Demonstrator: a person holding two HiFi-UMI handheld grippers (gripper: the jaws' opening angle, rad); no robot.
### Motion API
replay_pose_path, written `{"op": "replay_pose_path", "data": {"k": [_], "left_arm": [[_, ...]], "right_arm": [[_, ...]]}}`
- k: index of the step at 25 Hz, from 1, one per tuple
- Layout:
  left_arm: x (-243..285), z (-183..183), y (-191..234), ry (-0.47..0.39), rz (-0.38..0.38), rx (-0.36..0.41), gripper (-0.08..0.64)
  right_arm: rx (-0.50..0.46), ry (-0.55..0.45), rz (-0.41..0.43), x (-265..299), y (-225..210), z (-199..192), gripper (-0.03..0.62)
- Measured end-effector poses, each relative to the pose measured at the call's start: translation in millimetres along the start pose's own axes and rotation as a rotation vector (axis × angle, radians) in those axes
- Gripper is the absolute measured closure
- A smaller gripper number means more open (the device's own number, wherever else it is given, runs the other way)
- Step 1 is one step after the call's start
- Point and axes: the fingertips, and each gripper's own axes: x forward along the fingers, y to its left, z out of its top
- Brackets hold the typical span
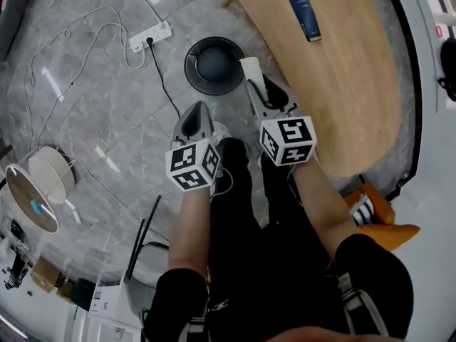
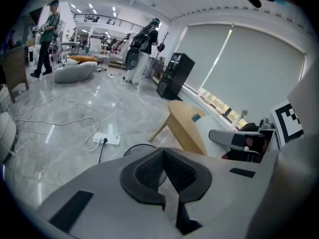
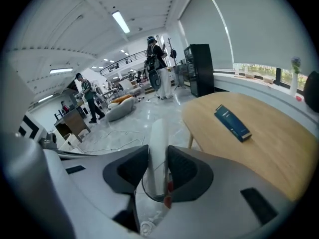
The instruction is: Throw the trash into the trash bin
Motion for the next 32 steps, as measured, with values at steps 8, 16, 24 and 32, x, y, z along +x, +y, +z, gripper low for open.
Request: {"op": "replay_pose_path", "data": {"k": [8,16,24,32], "left_arm": [[8,-3,73,0.020,0.015,0.029,0.549],[33,-38,135,0.048,0.050,-0.026,0.549],[56,-71,162,0.094,0.060,-0.046,0.548],[61,-76,167,0.087,0.055,-0.044,0.549]], "right_arm": [[-0.001,0.135,0.008,97,37,-54,0.468],[-0.056,0.294,-0.023,185,37,-136,0.468],[-0.167,0.474,-0.046,236,27,-215,0.463],[-0.216,0.548,-0.047,260,10,-230,0.421]]}}
